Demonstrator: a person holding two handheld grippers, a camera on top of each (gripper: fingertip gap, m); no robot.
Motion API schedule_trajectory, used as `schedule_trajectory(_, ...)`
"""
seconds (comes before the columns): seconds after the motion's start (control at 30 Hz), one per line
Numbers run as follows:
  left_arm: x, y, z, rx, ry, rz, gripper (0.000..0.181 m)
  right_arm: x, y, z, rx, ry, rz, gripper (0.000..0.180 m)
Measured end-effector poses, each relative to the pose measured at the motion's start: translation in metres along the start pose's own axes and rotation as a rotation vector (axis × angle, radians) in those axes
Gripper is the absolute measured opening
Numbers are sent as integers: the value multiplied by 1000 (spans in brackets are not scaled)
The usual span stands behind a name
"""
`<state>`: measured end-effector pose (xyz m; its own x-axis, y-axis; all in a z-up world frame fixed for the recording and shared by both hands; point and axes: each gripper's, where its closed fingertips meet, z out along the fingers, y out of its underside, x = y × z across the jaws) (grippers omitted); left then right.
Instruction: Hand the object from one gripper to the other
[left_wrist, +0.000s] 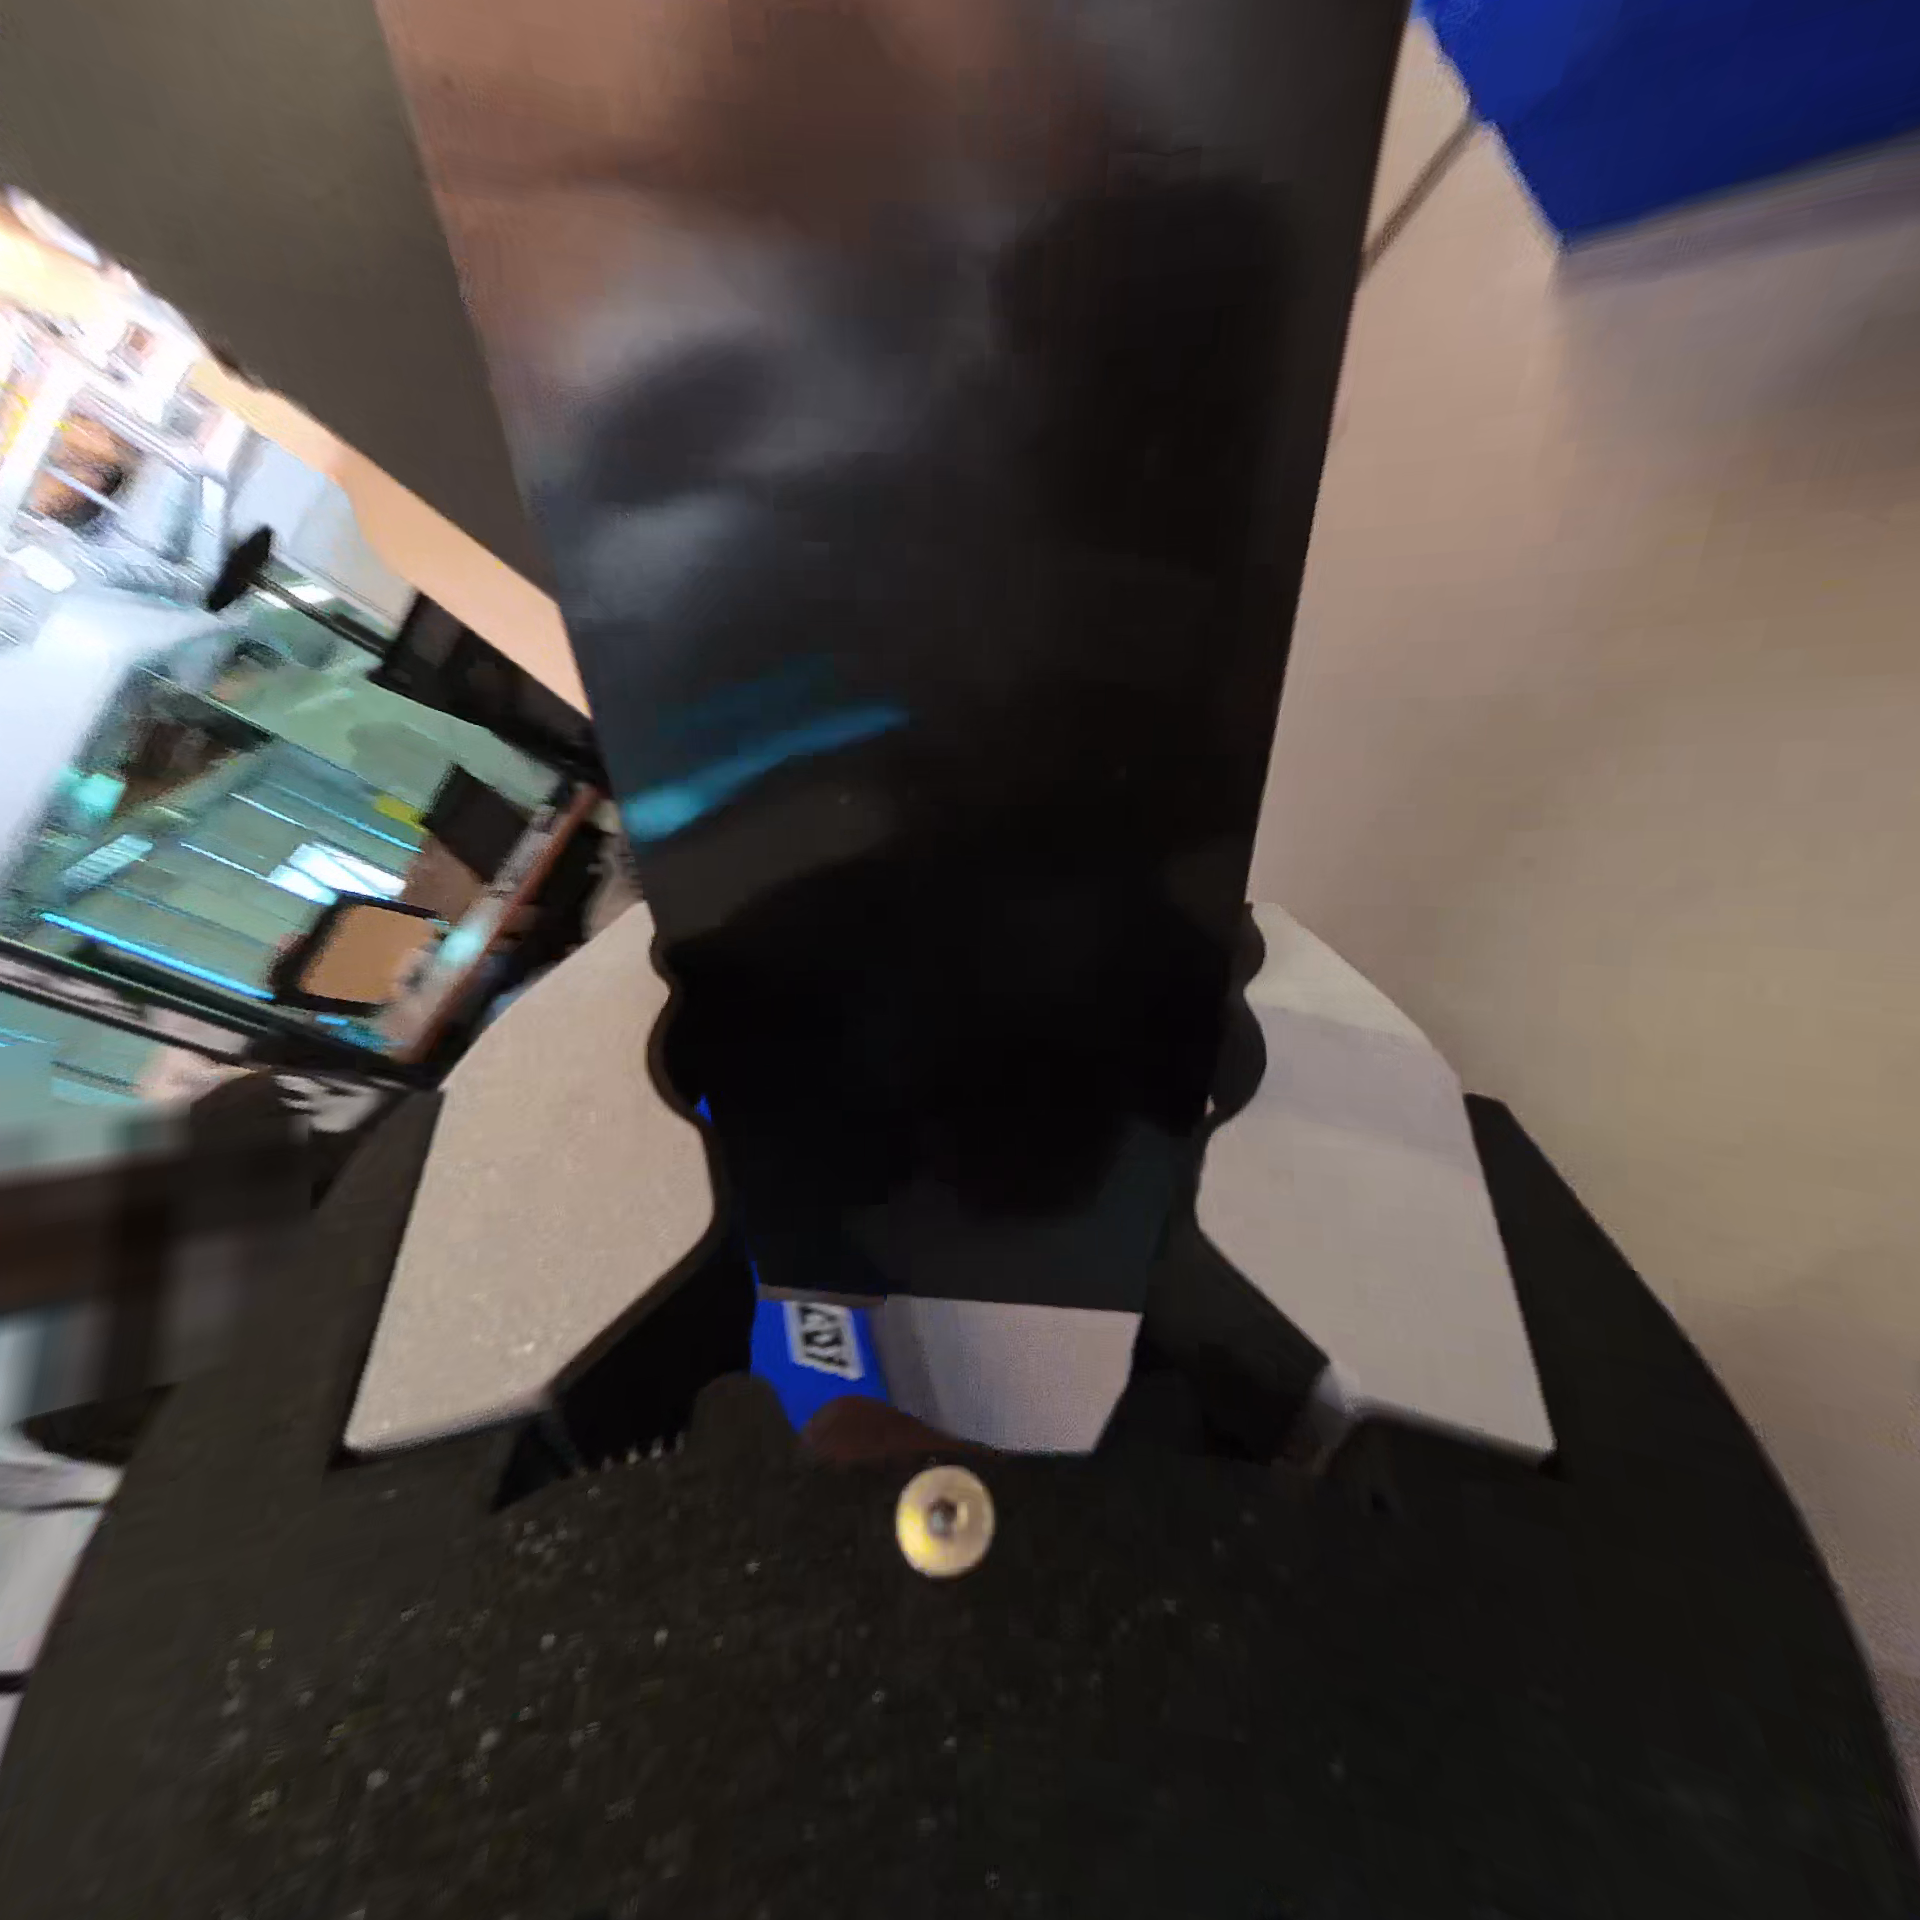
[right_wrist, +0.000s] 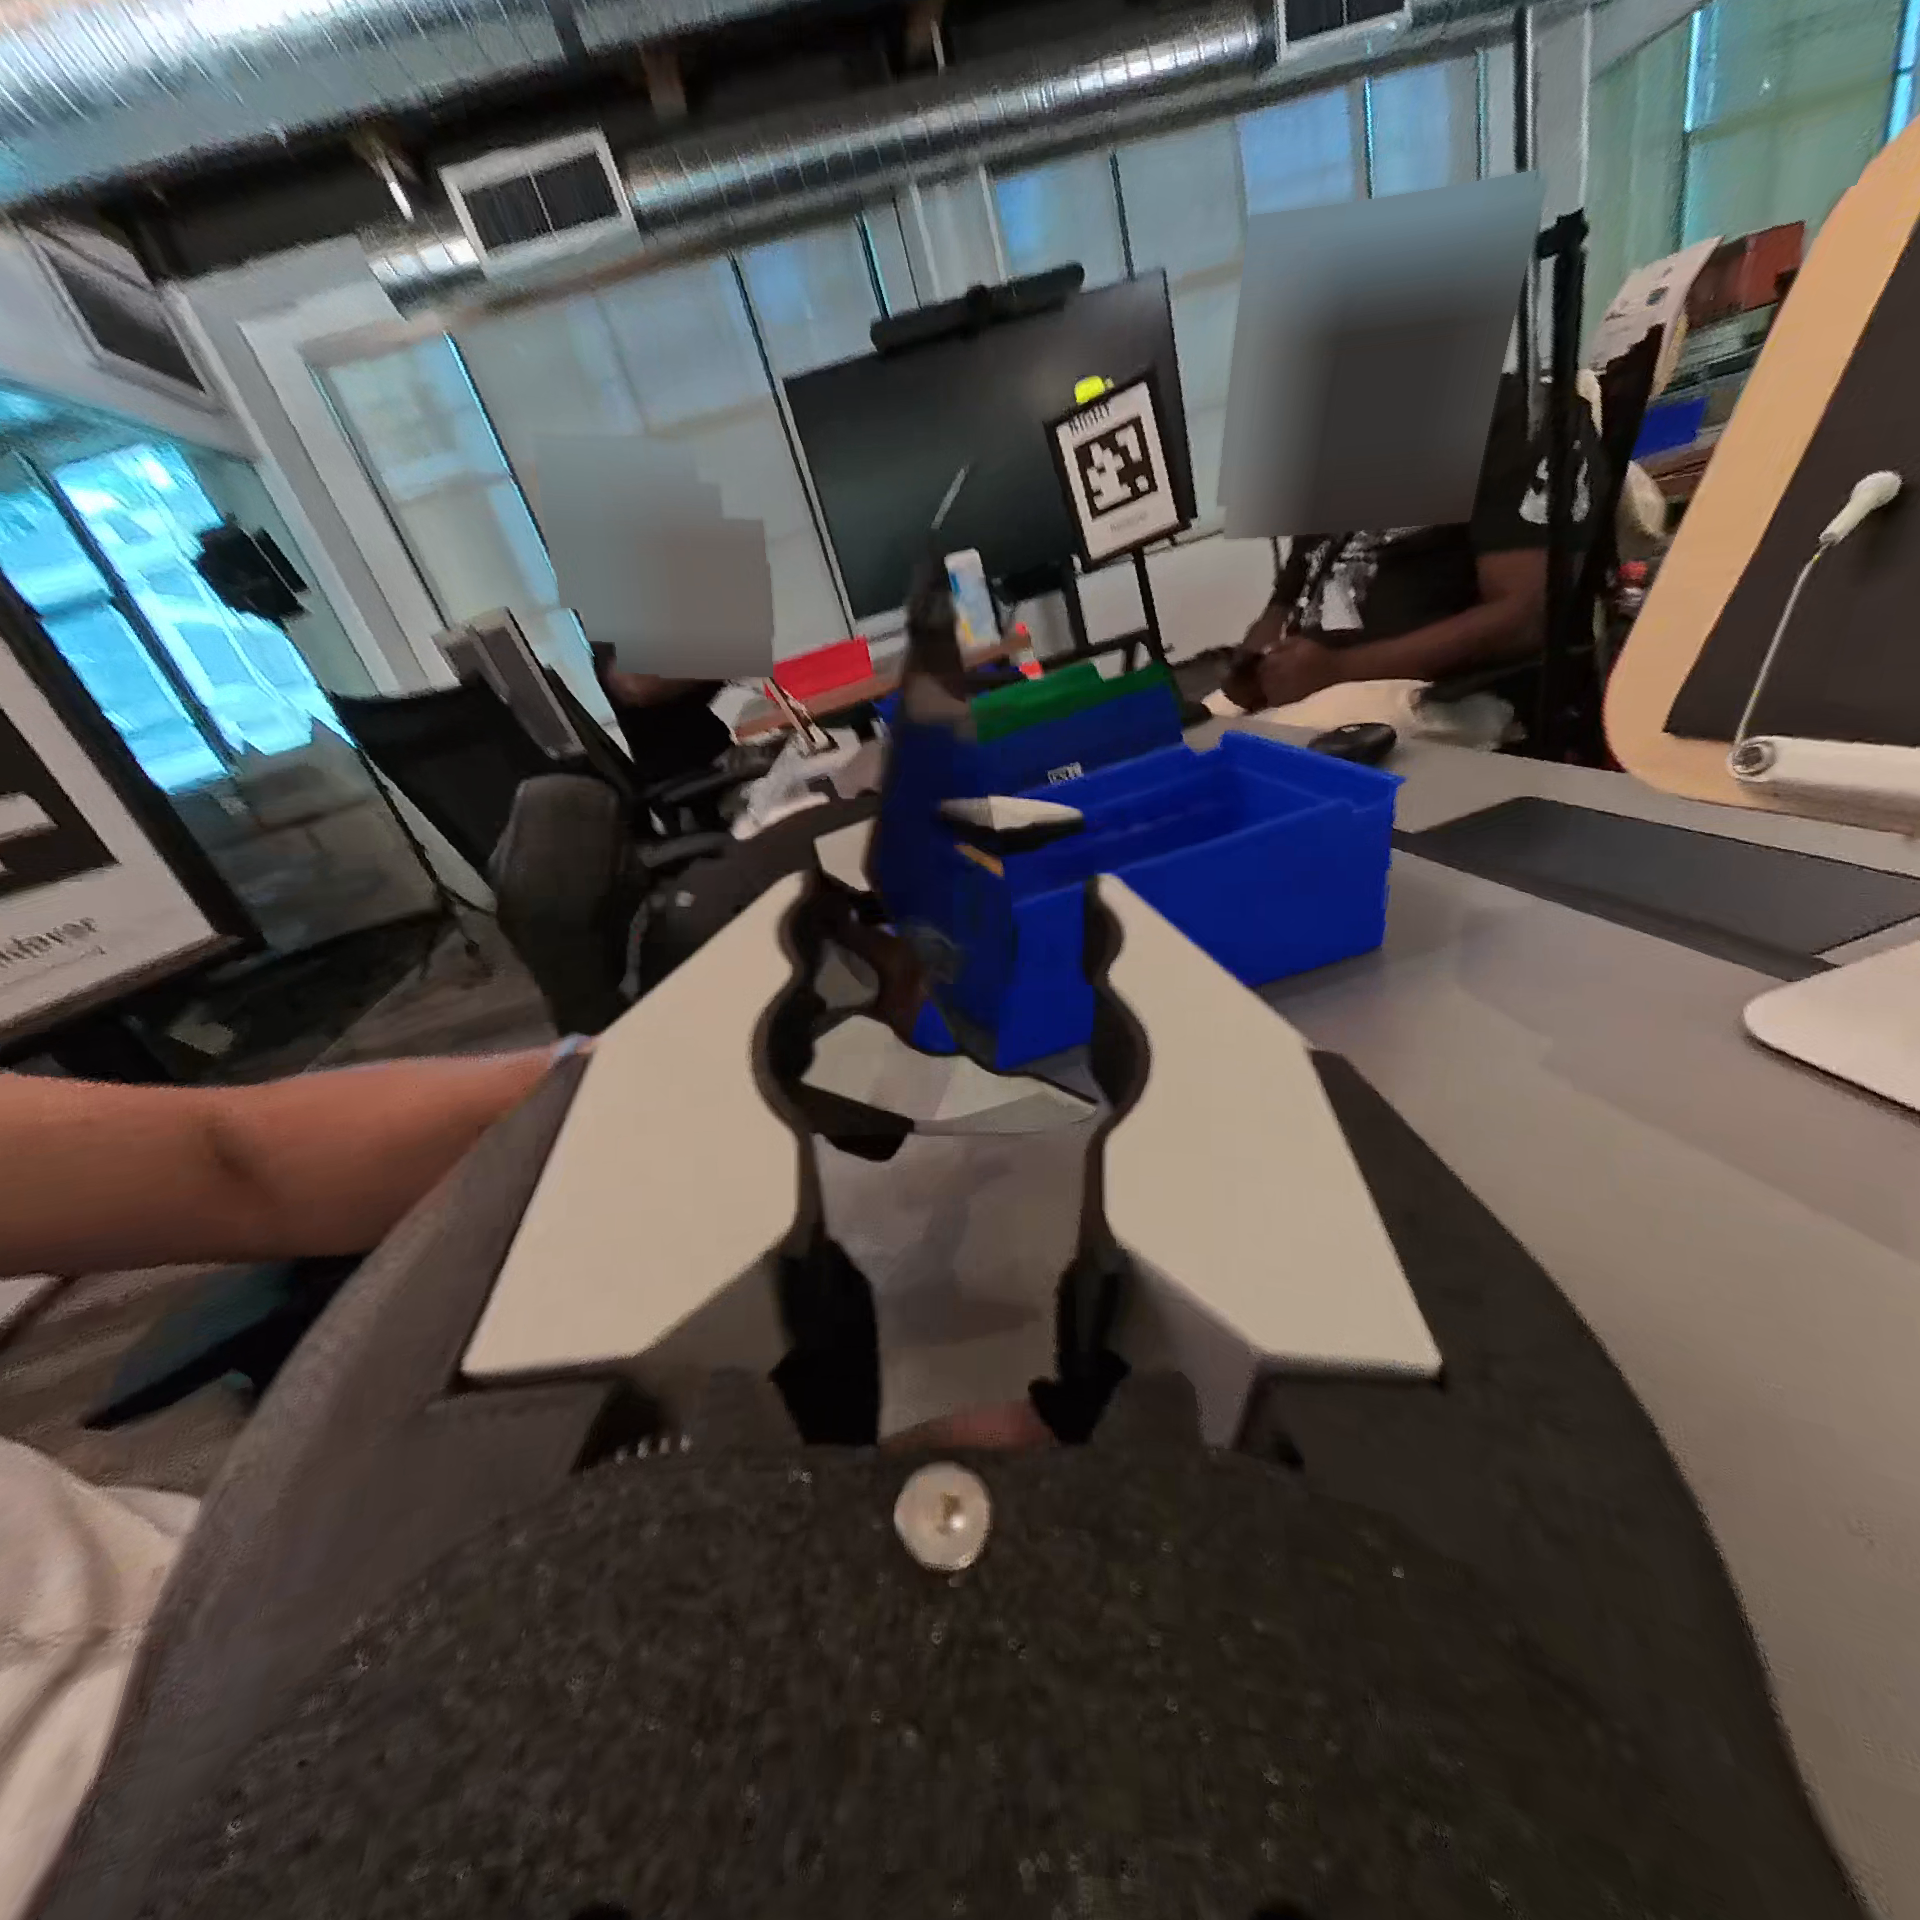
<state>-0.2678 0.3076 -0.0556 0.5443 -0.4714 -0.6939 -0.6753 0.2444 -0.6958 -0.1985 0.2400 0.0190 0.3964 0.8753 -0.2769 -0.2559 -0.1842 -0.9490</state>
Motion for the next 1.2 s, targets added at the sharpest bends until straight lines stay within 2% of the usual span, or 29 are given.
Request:
schedule_trajectory(0.13,-4,-24,-11,145,190,-385,97,20,0,-14,51,-23,177,87)
schedule_trajectory(0.17,-7,-28,-13,165,238,-483,97,27,6,-14,41,19,139,93)
schedule_trajectory(0.23,-9,-31,-15,173,341,-675,97,42,20,-13,5,150,-79,97)
schedule_trajectory(0.3,-7,-32,-15,162,456,-844,97,40,37,-5,-54,191,-279,97)
schedule_trajectory(0.37,-7,-33,-16,174,526,-989,96,30,56,10,-109,172,-310,107)
schedule_trajectory(0.43,-8,-35,-17,198,581,-1118,96,20,75,26,-150,140,-279,107)
schedule_trajectory(0.57,-3,-42,-19,211,677,-1305,97,-6,84,53,-117,147,-422,93)
schedule_trajectory(0.7,4,-49,-20,208,743,-1445,96,-15,79,66,-51,290,-646,66)
schedule_trajectory(0.73,2,-48,-20,211,746,-1482,97,-15,78,66,-41,328,-691,54)
schedule_trajectory(0.77,0,-48,-20,216,753,-1514,96,-10,72,62,-20,411,-728,25)
schedule_trajectory(0.83,1,-48,-21,217,788,-1538,96,-11,68,59,8,462,-770,4)
schedule_trajectory(0.9,2,-49,-22,216,788,-1520,95,-8,65,56,11,486,-774,1)
schedule_trajectory(1.07,9,-49,-20,177,787,-1443,97,0,62,48,-34,406,-692,2)
schedule_trajectory(1.2,13,-43,-18,129,768,-1313,91,20,41,25,1,403,-510,0)
